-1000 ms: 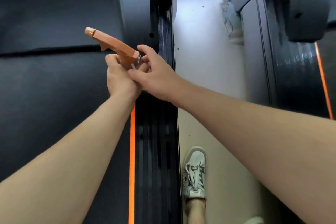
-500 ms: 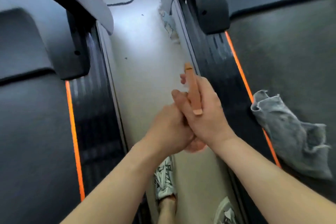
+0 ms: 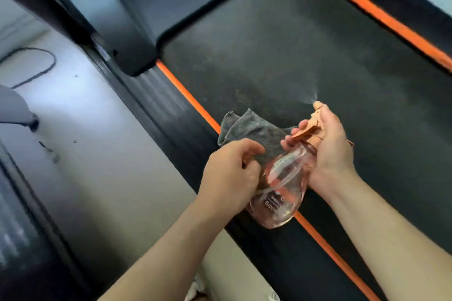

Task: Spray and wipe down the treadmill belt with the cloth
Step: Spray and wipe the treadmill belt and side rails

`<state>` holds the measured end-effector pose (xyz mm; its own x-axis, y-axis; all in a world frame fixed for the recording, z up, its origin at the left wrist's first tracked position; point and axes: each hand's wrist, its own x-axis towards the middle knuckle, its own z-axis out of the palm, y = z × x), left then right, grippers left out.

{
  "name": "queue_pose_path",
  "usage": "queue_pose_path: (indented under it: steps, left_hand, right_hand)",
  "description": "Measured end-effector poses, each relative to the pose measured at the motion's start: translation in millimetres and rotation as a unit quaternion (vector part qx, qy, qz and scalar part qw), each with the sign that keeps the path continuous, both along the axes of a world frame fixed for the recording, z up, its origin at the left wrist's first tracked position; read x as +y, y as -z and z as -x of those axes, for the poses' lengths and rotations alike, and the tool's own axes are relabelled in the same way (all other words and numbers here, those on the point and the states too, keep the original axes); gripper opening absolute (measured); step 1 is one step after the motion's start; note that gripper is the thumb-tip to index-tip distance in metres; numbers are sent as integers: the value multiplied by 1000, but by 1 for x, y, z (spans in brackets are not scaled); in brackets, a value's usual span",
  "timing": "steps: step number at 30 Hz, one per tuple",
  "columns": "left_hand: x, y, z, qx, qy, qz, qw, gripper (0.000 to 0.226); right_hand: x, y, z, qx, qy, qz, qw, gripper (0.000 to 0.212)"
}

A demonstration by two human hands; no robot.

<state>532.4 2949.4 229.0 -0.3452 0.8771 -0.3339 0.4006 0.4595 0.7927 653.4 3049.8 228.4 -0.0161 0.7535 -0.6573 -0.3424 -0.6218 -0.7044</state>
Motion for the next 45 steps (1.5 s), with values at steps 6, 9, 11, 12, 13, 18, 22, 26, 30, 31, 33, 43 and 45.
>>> queue_pose_path:
  steps: [6, 9, 11, 12, 13, 18, 22, 26, 30, 31, 33, 43, 45]
  left_hand:
    - [49, 48, -13, 218, 191, 15, 957, 43]
    - [68, 72, -15, 268, 261, 0, 928, 55]
    - [89, 90, -20, 295, 335, 37, 894, 63]
    - [96, 96, -21, 314, 359, 52, 877, 66]
    - [101, 102, -24, 320, 369, 57, 871, 67]
    - [98, 130, -42, 328, 381, 100, 859, 60]
    - [103, 134, -48, 341, 361, 79, 864, 58]
    - [110, 130, -45, 329, 384, -14, 863, 26]
    - [137, 117, -54, 244, 252, 13, 936, 13]
    - [148, 114, -57, 231, 213, 9, 949, 13]
    - [170, 102, -64, 210, 142, -16, 967, 16]
    - [170, 113, -77, 287, 372, -28, 883, 51]
    - [145, 127, -70, 322, 394, 27, 860, 61]
  right_hand:
    - [16, 17, -40, 17, 3, 55, 998, 38]
    - [16, 29, -58, 6, 34, 69, 997, 41]
    - [25, 40, -70, -1, 42, 75, 996, 52]
    - [29, 44, -74, 2, 49, 79, 996, 52]
    - [34, 47, -79, 7, 59, 81, 995, 53]
    - [54, 51, -93, -13, 77, 52, 996, 84]
    - [76, 60, -105, -8, 110, 47, 993, 55]
    - [94, 60, -124, 10, 156, 40, 987, 61]
    - [103, 53, -140, 16, 168, 27, 985, 64]
    - [106, 52, -144, 13, 178, 25, 984, 60]
    - [110, 50, -152, -3, 215, 29, 976, 47]
    - [81, 48, -186, 40, 265, 117, 956, 62]
    - [68, 48, -190, 30, 249, 134, 959, 58]
